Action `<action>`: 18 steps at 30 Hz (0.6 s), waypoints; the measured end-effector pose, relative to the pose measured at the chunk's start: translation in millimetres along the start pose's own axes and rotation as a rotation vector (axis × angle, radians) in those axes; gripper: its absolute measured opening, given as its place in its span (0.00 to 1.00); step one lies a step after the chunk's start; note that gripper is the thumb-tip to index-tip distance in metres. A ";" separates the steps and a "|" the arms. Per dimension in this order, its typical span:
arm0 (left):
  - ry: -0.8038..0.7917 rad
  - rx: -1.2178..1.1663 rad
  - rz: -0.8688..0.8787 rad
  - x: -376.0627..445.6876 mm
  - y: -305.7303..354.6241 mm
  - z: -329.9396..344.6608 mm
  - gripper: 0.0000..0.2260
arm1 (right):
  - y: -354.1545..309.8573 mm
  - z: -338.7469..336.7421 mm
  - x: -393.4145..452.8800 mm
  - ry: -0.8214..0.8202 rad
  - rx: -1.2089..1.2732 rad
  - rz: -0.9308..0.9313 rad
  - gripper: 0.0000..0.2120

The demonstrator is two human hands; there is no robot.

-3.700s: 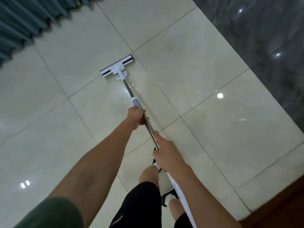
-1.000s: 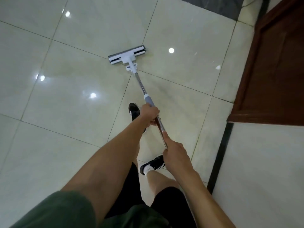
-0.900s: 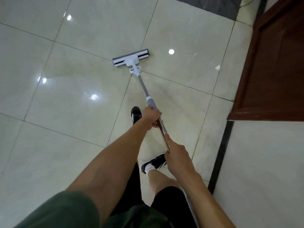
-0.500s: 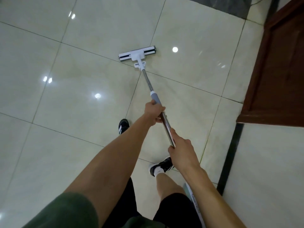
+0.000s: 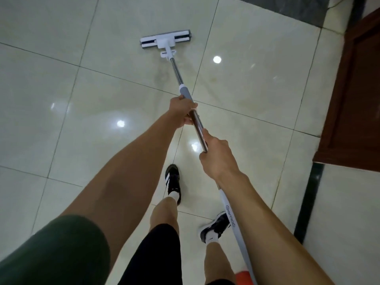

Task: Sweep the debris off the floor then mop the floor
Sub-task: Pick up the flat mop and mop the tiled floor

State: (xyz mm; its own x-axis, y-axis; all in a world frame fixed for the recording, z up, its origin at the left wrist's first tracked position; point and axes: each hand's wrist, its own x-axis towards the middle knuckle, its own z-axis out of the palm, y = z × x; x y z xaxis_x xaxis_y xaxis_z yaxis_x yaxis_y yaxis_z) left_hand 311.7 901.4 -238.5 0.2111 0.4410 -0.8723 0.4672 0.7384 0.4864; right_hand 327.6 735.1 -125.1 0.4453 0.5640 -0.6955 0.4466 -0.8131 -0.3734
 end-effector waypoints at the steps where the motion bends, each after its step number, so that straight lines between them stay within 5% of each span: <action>1: 0.006 -0.003 0.003 0.7 4.1 -8.3 0.17 | -8.4 1.6 2.6 -0.002 -0.013 -0.010 0.33; 11: 0.089 -0.066 -0.068 -39.7 -50.4 -83.3 0.13 | -32.1 50.4 -51.0 -0.142 -0.071 -0.092 0.32; 18: 0.095 -0.080 -0.134 -92.9 -141.4 -57.9 0.14 | 39.0 79.5 -130.2 -0.210 0.027 -0.075 0.32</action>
State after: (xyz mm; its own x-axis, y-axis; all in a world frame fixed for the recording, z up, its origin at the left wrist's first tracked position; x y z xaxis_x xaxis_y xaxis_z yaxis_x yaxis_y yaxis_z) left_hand 176.3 785.5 -223.3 0.0672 0.3791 -0.9229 0.4147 0.8307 0.3714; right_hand 225.4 618.5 -97.9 0.2393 0.5826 -0.7767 0.4501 -0.7754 -0.4430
